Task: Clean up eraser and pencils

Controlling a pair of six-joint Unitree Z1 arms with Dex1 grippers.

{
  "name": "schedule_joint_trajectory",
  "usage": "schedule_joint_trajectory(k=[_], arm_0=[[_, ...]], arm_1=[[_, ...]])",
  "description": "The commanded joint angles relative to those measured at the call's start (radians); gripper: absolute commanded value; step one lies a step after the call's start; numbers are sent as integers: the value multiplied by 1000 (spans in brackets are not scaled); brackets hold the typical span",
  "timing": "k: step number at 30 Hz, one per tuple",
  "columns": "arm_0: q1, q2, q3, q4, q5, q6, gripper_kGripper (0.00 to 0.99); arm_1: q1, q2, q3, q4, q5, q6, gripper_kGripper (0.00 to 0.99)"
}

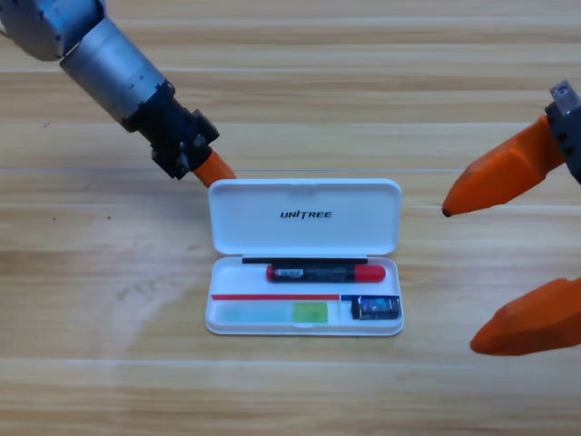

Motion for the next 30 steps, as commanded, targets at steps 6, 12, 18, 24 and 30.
schedule_joint_trajectory(k=[6,12,18,24,30], arm_0=[[-62,-50,7,90,-69,36,0],[-99,-73,63,70,-52,47,0],[-136,-78,157,-17,2,41,0],[-168,-76,224,-103,68,27,0],[-209,-70,283,-178,119,1,0]], arm_1=[[16,-46,33,-28,11,9,990],[16,-48,28,-28,13,15,990],[16,-45,30,-30,13,18,990],[16,-42,30,-30,13,18,990],[16,-37,30,-30,13,20,990]])
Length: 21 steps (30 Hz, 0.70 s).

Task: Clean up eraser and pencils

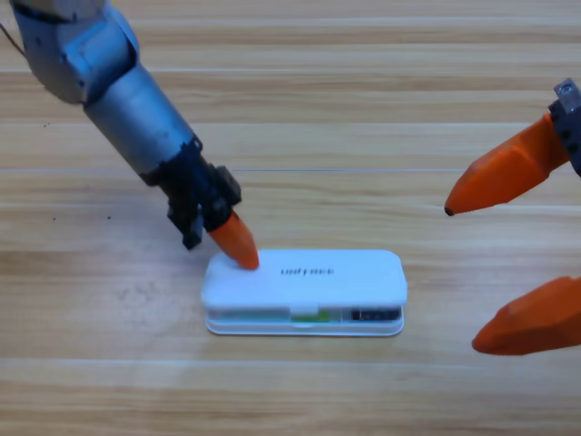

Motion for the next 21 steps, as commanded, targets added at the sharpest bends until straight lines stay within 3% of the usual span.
schedule_joint_trajectory(k=[1,15,18,21], arm_0=[[-68,15,67,-59,46,-27,0],[-136,58,165,-180,103,-44,0],[-136,18,157,-164,112,-46,0],[-136,-76,99,-62,112,-53,0]], arm_1=[[16,-32,29,-29,13,10,990],[16,-15,28,-29,13,11,990],[16,-15,26,-29,13,11,990],[16,-15,26,-29,13,13,990]])
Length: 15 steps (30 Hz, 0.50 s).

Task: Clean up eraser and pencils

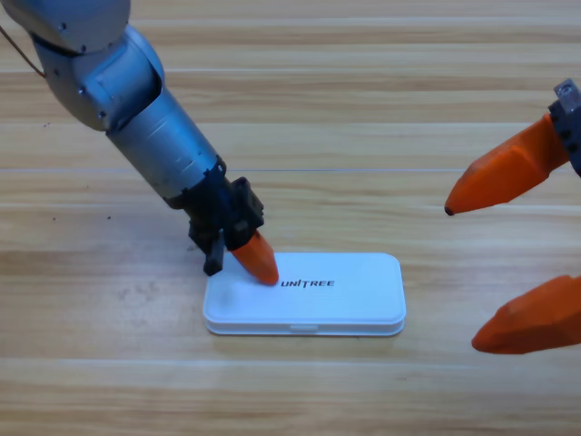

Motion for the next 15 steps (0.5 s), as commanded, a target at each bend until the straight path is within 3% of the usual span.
schedule_joint_trajectory(k=[1,8,15], arm_0=[[-37,-73,-34,156,30,-20,0],[-74,-358,-117,347,27,-29,0],[-199,-486,-99,370,27,-138,0]], arm_1=[[16,-15,26,-29,13,11,990],[16,-14,26,-29,11,13,990],[16,-9,28,-29,11,13,990]])
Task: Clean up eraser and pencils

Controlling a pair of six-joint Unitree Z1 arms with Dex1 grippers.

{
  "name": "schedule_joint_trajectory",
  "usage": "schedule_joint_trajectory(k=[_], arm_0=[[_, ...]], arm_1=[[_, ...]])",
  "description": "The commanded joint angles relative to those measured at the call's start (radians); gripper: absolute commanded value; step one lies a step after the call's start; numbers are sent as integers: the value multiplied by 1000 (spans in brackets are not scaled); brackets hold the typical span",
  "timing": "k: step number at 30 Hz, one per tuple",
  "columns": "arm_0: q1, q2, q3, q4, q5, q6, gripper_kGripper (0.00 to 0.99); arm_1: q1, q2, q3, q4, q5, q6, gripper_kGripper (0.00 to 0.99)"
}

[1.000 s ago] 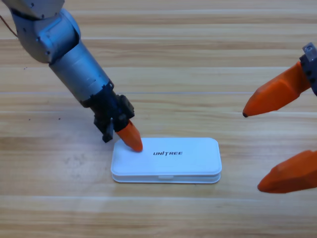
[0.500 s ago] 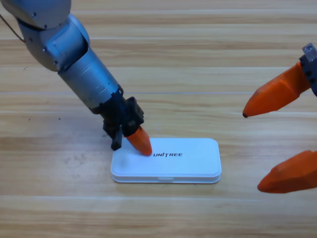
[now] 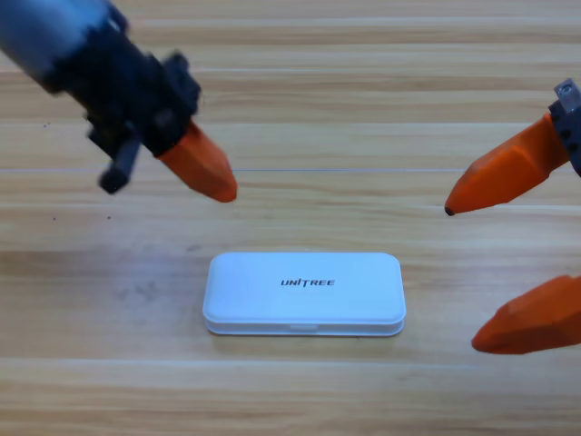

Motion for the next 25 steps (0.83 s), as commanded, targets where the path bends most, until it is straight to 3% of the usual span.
schedule_joint_trajectory(k=[1,5,6,8,9,25], arm_0=[[-147,-65,35,19,11,-78,0],[-211,-67,35,16,29,-95,0],[-225,-68,33,18,35,-104,94],[-239,-81,39,19,51,-121,767],[-239,-85,44,19,51,-129,966],[-239,-105,62,19,32,-167,990]], arm_1=[[16,-9,28,-29,11,11,990],[16,-5,28,-29,10,12,990],[16,-5,28,-29,10,12,990],[16,-5,28,-29,10,12,990],[16,-5,28,-29,10,12,990],[16,-5,29,-29,8,14,990]])
